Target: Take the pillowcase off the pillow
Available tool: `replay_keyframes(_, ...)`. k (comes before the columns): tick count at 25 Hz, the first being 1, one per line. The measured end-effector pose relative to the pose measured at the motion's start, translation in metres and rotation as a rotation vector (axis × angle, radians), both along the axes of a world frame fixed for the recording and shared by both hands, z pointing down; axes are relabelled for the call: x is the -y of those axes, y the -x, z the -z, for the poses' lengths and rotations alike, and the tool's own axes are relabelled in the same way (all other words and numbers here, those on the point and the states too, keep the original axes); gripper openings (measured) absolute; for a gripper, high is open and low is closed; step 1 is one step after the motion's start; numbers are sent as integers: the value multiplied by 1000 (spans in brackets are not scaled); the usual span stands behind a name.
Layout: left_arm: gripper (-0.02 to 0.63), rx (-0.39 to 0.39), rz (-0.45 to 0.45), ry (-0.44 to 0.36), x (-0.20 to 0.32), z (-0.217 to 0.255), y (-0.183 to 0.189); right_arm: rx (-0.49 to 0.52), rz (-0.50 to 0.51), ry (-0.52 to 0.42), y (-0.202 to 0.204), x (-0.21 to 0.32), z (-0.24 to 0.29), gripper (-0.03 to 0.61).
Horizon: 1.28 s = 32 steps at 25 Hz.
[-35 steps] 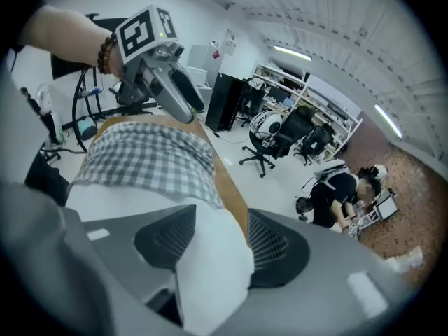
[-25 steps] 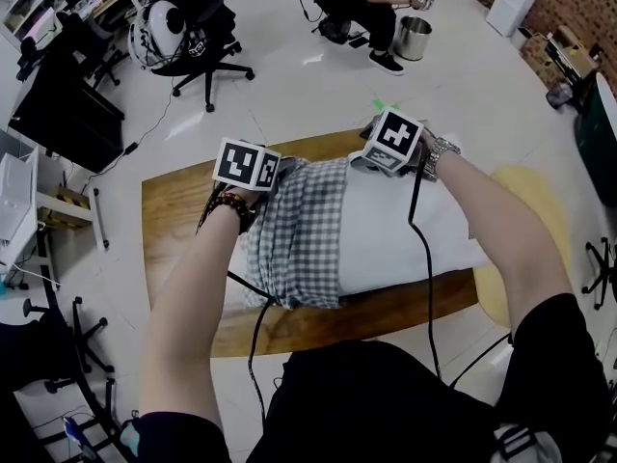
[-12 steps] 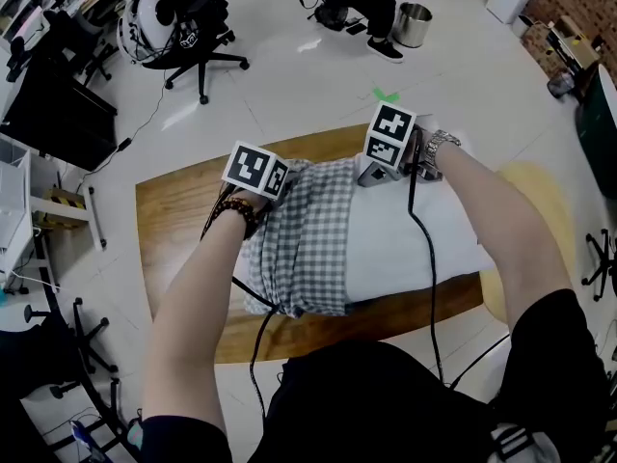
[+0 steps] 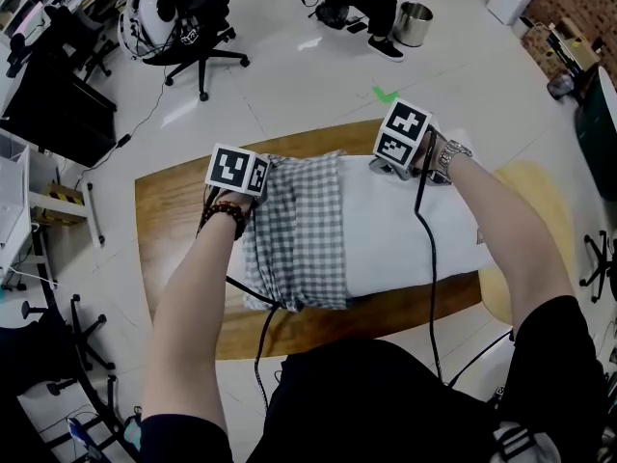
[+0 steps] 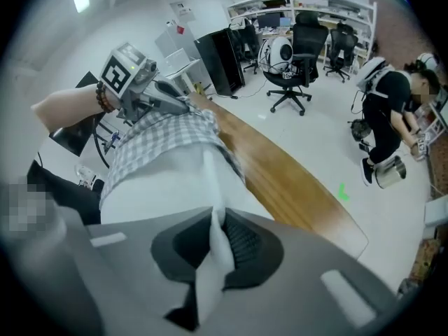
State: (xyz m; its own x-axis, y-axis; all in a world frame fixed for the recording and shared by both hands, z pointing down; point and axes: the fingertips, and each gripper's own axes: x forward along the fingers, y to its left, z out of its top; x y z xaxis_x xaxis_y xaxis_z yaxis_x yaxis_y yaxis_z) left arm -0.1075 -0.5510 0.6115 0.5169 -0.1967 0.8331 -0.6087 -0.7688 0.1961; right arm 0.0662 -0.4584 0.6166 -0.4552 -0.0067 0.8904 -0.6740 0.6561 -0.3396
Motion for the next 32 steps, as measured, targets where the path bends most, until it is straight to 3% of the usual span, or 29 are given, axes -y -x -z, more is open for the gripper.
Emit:
replay_keyframes(12, 15, 13, 158, -13, 14, 6, 58, -77, -55, -73, -22, -8, 21, 18)
replay_keyframes(27, 15, 59, 256, -29, 30, -2, 121, -205, -63, -122, -37, 2, 13, 20)
replay_keyframes(30, 27, 25, 238, -37, 26, 1, 112, -194, -42, -177, -30, 5, 15, 66)
replay_keyframes(32, 75, 1, 234, -48, 23, 5, 106, -190, -28, -239, -24, 9, 19, 121)
